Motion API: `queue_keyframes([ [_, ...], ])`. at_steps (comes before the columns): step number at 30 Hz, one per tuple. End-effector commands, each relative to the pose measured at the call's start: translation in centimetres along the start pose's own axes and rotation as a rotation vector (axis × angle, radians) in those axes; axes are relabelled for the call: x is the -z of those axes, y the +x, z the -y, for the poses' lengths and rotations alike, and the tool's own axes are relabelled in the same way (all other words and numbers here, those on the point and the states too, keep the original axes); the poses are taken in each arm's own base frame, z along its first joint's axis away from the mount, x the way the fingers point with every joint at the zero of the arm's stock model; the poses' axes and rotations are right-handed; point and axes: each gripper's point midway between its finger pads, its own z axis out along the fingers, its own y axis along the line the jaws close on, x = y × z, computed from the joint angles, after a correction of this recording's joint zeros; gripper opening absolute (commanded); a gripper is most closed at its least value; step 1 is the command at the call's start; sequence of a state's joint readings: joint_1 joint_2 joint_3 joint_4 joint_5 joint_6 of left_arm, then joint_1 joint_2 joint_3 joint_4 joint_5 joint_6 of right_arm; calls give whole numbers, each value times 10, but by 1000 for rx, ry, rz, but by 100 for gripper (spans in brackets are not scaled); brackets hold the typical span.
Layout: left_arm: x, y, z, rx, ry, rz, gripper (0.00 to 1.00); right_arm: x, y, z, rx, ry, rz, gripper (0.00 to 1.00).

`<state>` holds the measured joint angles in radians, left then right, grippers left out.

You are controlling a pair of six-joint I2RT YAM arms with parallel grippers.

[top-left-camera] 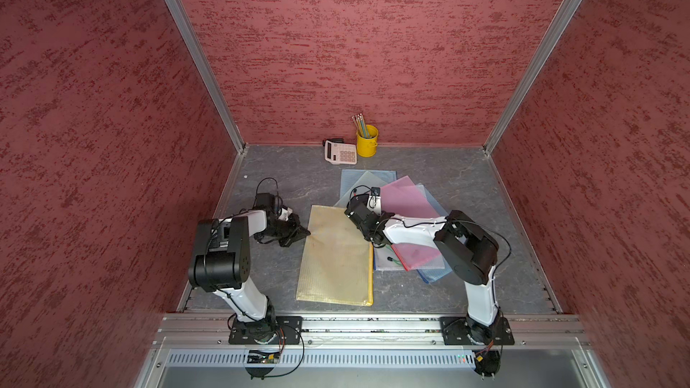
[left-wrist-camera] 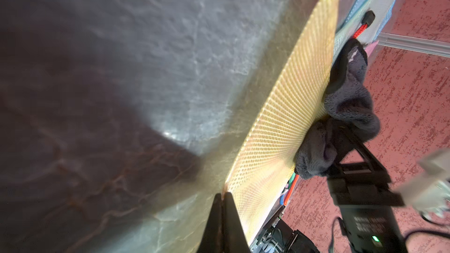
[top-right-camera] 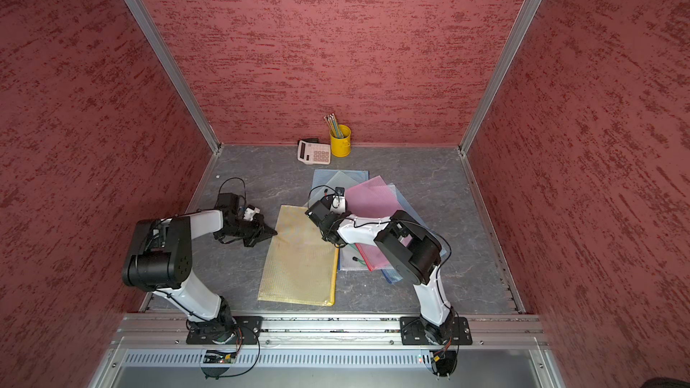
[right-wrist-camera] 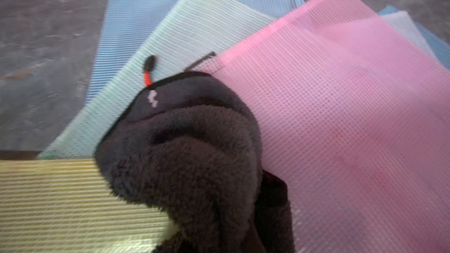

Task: Wipe the document bag
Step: Wipe the dirt from the document bag.

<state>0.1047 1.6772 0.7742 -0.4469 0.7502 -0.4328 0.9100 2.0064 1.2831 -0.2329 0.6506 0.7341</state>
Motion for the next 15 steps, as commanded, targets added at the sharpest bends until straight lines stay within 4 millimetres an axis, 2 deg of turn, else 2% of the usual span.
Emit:
queue_keyframes([
  [1, 1, -2, -4, 9, -10, 16, 0, 46, -37, -91, 75, -204, 130, 0],
  [3, -1, -1, -4, 12, -8, 16, 0, 44, -28, -124, 51, -295, 104, 0],
  [4, -2, -1, -4, 15, -9, 12, 0, 39, -19, -133, 41, -323, 83, 0],
  [7, -4, 0, -3, 16, -12, 10, 0, 16, 11, -142, 24, -319, 35, 0],
  [9, -4, -1, -4, 17, -15, 13, 0, 2, 27, -136, 30, -289, 22, 0],
  [11, -4, -1, -3, 18, -16, 11, 0, -10, 39, -122, 72, -212, 24, 0],
  [15, -3, -2, -4, 19, -19, 12, 0, -28, 48, -68, 163, 10, 48, 0],
])
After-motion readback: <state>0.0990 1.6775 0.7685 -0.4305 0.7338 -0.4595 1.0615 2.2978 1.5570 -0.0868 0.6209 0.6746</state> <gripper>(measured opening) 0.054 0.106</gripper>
